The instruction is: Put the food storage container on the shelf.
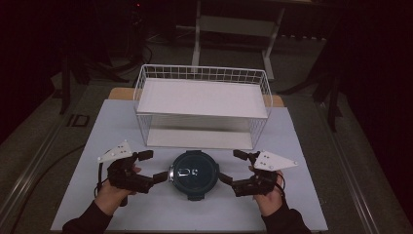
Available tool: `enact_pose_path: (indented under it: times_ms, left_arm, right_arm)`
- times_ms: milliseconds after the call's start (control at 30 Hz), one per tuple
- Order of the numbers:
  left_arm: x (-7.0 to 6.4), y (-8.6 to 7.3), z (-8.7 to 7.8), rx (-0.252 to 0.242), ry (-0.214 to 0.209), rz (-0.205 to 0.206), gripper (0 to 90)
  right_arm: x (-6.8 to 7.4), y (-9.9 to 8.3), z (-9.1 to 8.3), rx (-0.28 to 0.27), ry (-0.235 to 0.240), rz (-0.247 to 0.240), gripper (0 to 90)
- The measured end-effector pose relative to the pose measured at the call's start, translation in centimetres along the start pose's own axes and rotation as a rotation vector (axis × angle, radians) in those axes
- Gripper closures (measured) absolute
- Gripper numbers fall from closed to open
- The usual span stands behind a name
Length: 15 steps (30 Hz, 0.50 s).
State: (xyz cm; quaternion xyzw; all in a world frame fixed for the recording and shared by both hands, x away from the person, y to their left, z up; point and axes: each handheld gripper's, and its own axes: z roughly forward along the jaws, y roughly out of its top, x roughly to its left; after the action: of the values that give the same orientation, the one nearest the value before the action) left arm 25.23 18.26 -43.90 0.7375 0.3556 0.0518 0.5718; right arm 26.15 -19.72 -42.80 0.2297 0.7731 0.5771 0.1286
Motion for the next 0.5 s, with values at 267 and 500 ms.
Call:
enact_pose_path:
  times_ms: [267, 500]
  left_arm:
    - [2.7, -0.7, 2.3, 0.106, 0.011, -0.175, 0.0]
    - [4.6, -1.8, 4.2, 0.236, -0.010, -0.382, 0.0]
  right_arm:
    - [0.1, -0.2, 0.5, 0.025, -0.048, -0.011, 10.2]
    - [0.4, -0.4, 0.6, 0.045, -0.050, -0.014, 10.2]
